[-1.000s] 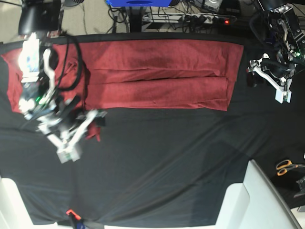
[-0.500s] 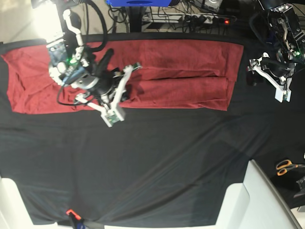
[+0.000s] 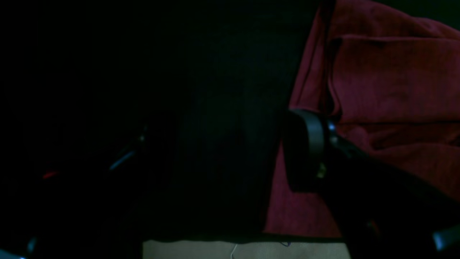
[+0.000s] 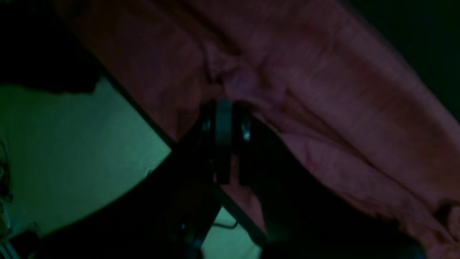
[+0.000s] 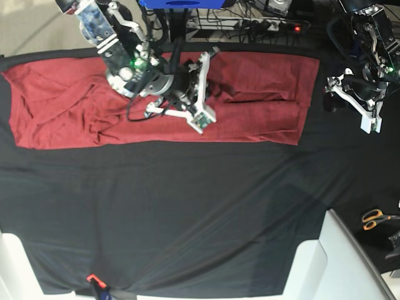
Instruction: Fold the T-shirt properly
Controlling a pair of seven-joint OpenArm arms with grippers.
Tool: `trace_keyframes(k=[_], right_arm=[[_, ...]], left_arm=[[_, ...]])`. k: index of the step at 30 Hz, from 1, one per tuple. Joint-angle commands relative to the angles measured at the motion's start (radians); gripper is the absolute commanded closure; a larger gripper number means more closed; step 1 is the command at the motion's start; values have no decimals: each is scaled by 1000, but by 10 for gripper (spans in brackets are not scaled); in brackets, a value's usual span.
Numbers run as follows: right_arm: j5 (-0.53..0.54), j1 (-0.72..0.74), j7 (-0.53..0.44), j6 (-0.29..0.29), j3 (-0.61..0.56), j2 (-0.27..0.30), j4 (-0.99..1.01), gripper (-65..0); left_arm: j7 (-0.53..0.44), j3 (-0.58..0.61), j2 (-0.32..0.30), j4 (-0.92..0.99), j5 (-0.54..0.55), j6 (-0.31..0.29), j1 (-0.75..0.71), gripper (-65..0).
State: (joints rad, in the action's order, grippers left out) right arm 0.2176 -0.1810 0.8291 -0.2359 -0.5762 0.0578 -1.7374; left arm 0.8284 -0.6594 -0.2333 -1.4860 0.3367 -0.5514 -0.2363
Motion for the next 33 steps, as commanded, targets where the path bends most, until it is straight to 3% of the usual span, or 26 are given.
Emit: trace_keyframes(k=[1,6,13,17,19,20,22,24,27,30,33], right_arm=[[10,8,-41,-3,-1,-6,-8,0],[10,7,-77,-6,-14,-8,1,-17],[12,2,-60,-15,-43,1,-65,-293],[12,-28,-46,-72,-37,3,-195,-305],[7,-44,-50,-72,-21,3,-247,-305],[9,-47,-57,-67,5,3,-255,-306],[10,-81,-90,-47,78,-2,-246,-302],[10,-128,-150,-44,149,-3,-240,-300],[10,-188,-224,-44,226,3,-237,-305],[10,-208,-230,-44,287,34,-224,-302],[10,-211,-230,-44,301,47,-189,-300]], left_arm=[[-13,-4,-18,-14,8,-5,2,-441],[-13,-4,-15,-12,8,-5,2,-441],[-13,-4,-11,-20,8,-6,2,-451],[-13,-4,-11,-20,17,-8,2,-453],[-13,-4,-11,-20,19,-14,1,-453],[-13,3,-11,-15,19,-31,-2,-453],[-13,31,-16,-17,20,-124,-25,-454],[-7,25,-11,-21,42,-147,-38,-454],[-1,11,-11,14,170,-147,-61,-454],[38,16,-21,92,355,-147,-61,-454],[9,54,-39,160,419,-147,-41,-505]])
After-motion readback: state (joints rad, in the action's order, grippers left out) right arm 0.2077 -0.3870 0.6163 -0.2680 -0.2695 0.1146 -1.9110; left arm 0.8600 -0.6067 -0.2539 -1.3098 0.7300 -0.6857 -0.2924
